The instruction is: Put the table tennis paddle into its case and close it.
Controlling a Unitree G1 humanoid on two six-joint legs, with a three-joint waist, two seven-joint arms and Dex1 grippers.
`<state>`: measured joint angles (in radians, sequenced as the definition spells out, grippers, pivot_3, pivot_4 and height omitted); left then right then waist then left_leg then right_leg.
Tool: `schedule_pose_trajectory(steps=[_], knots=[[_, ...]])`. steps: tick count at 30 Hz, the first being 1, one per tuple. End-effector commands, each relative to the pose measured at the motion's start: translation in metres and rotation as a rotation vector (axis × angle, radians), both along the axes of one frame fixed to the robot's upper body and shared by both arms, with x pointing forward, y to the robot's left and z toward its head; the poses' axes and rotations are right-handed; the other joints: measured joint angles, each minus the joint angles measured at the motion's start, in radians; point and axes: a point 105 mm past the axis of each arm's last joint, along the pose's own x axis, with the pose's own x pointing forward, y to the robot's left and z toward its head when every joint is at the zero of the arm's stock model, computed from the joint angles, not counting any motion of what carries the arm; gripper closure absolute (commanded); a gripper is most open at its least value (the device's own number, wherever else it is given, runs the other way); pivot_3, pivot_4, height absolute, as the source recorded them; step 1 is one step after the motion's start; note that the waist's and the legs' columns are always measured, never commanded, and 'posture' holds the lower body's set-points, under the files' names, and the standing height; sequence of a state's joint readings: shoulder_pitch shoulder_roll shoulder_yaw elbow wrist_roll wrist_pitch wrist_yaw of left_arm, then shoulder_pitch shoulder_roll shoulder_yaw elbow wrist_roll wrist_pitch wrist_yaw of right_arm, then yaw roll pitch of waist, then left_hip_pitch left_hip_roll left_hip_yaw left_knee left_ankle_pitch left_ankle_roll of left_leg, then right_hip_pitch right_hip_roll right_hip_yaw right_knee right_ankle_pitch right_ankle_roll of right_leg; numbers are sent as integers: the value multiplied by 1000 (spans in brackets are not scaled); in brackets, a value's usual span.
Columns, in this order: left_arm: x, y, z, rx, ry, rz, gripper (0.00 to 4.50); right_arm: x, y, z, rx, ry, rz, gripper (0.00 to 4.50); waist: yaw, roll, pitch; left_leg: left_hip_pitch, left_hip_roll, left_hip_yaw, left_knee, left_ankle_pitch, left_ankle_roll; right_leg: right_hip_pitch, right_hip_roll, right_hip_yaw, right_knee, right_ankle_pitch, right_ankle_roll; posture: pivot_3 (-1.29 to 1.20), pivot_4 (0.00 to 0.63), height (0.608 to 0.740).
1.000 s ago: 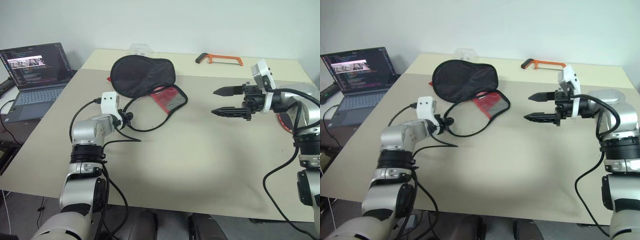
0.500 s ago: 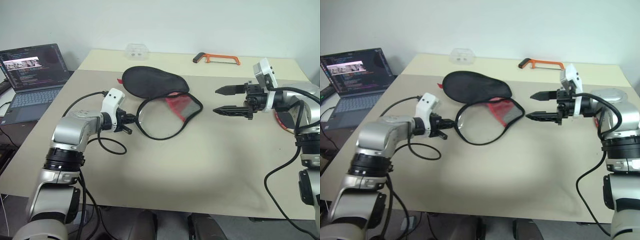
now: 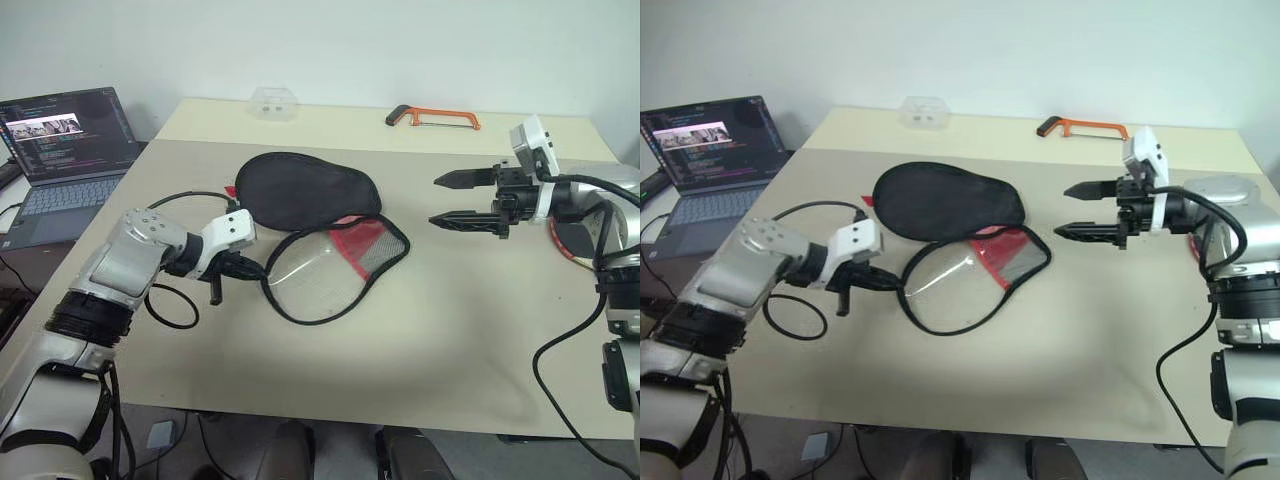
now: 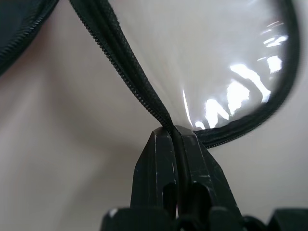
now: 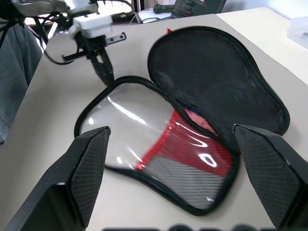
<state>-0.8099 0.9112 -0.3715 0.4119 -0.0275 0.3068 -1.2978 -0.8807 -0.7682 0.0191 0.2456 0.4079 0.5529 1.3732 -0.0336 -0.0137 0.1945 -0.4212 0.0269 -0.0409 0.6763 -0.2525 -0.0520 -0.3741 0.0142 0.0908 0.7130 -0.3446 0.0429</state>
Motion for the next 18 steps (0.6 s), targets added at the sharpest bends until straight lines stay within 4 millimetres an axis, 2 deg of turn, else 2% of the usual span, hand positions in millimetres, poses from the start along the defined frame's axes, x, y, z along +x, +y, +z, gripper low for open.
schedule_pose_trajectory(steps=[1,4,7,9,12,14,18], knots=[[23,28,15,186,-135,30,4453,-7,-4,14,12,-54,1,0,0,0,0,0,0,0,0,0,0,0,0,0,0,0,0,0,150,740],[43,52,21,380,-254,57,4453,-8,-3,14,12,-54,1,0,0,0,0,0,0,0,0,0,0,0,0,0,0,0,0,0,150,740],[68,53,39,472,-442,82,4453,-8,-4,13,12,-53,-2,0,0,0,0,0,0,0,0,0,0,-1,0,1,0,0,0,0,150,740],[81,46,49,518,-565,76,4453,-8,-4,13,13,-53,-5,0,1,-1,0,-1,0,0,0,0,0,-1,-2,0,0,0,0,0,150,740],[100,19,62,593,-794,2,4453,-8,-2,13,17,-54,-4,0,4,-1,0,-5,-1,-1,1,0,0,-4,-4,0,0,0,0,0,150,740],[107,4,69,588,-887,-17,4453,-8,-1,13,19,-54,-4,0,5,-1,0,-8,-1,-1,1,0,0,-7,-5,0,0,0,0,0,150,740],[115,-12,79,629,-1030,-32,4453,-8,-1,13,19,-52,-5,0,4,-1,0,-14,-1,0,1,0,0,-14,-6,0,2,0,0,0,150,740]])
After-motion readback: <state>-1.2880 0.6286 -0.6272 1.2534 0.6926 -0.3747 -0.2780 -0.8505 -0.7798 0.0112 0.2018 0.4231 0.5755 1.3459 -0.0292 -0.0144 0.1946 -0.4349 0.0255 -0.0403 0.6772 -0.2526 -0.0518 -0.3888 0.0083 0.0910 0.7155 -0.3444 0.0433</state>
